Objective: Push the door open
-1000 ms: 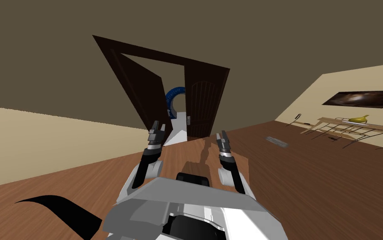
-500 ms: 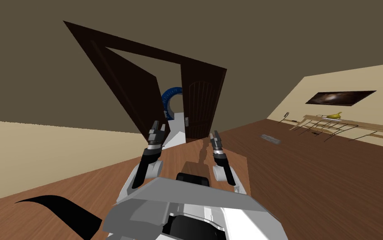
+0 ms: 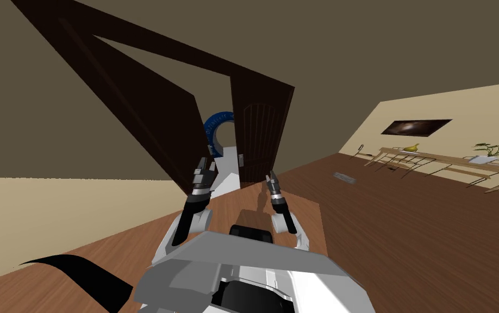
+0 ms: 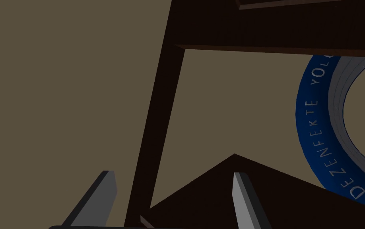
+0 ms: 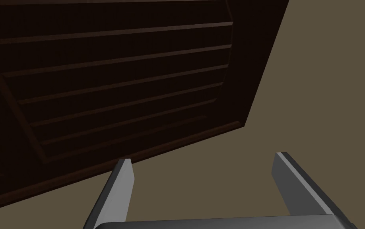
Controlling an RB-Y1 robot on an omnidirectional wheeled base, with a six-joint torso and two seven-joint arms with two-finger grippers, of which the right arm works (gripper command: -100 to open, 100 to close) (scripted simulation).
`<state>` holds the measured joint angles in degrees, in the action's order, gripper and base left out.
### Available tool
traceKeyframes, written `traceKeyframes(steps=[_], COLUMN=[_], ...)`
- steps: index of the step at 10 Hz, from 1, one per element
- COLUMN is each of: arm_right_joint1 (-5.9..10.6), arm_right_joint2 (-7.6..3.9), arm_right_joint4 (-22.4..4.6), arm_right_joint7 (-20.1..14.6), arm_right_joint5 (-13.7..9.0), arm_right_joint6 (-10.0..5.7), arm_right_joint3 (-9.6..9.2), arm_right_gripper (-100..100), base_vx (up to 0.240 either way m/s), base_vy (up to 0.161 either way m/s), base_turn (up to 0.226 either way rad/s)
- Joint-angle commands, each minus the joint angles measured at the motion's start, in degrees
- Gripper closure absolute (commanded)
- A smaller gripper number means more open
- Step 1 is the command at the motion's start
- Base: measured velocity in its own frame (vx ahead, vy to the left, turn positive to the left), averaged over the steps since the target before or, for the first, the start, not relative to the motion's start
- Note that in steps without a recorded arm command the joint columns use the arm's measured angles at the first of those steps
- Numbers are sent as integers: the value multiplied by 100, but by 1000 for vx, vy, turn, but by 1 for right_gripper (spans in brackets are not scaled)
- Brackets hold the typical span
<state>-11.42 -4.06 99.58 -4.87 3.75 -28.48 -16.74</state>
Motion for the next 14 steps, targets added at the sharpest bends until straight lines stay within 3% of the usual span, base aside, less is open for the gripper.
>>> traceKeyframes(steps=[1,2,9,10,13,14], arm_right_joint1=[221,221,796,957,1197,1350], arm_right_joint2=[-34,-34,-73,-80,-87,-89], arm_right_joint4=[-254,-254,-1056,-1281,-1615,-1828], arm_right_joint7=[-87,-87,-289,-346,-430,-484], arm_right_joint5=[-28,-28,-89,-106,-132,-148], arm_right_joint6=[111,111,269,314,380,422], arm_right_joint3=[-206,-206,-758,-913,-1142,-1289], arm_right_gripper=[-100,-100,-100,-100,-100,-100], base_vx=[115,87,82,119,100,105], base_vy=[61,55,54,92,74,91], base_turn=[-177,-64,-88,-181,-97,-149])
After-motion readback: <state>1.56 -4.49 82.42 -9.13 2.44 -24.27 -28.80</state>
